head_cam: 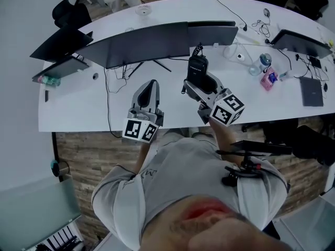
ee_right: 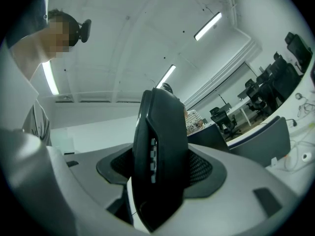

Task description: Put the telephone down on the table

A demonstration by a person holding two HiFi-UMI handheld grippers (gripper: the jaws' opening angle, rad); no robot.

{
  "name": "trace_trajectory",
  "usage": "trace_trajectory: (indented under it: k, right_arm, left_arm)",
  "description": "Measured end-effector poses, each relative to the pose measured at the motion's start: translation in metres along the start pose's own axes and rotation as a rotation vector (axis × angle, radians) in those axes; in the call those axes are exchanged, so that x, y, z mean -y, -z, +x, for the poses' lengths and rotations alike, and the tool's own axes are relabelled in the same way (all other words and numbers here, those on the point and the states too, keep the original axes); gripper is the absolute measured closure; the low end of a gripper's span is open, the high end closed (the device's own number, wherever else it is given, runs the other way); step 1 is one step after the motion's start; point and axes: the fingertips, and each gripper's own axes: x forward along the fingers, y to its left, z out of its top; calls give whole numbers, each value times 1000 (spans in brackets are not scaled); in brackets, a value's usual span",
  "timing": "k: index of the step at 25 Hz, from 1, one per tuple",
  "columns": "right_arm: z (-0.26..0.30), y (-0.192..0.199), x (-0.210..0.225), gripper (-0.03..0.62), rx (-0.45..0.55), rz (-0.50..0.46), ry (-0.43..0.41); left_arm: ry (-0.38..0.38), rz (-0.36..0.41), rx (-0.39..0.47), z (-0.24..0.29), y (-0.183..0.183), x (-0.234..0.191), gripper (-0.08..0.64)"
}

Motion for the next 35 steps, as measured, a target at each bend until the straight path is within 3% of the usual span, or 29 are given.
trace_trajectory:
  k: [11,22,35]
  right_arm:
    - [29,-6,-22,302,15,0,-11]
    - [48,-1,-37,302,-2,-39,-13]
    - [69,28,-46,302,-56,11,-37]
  left_arm:
    - [47,-15,34,6,-17,-28,551]
    - [24,-44,48,-6,-17,-58,551]
    - [-30,-73,58,-27,-16,-80,551]
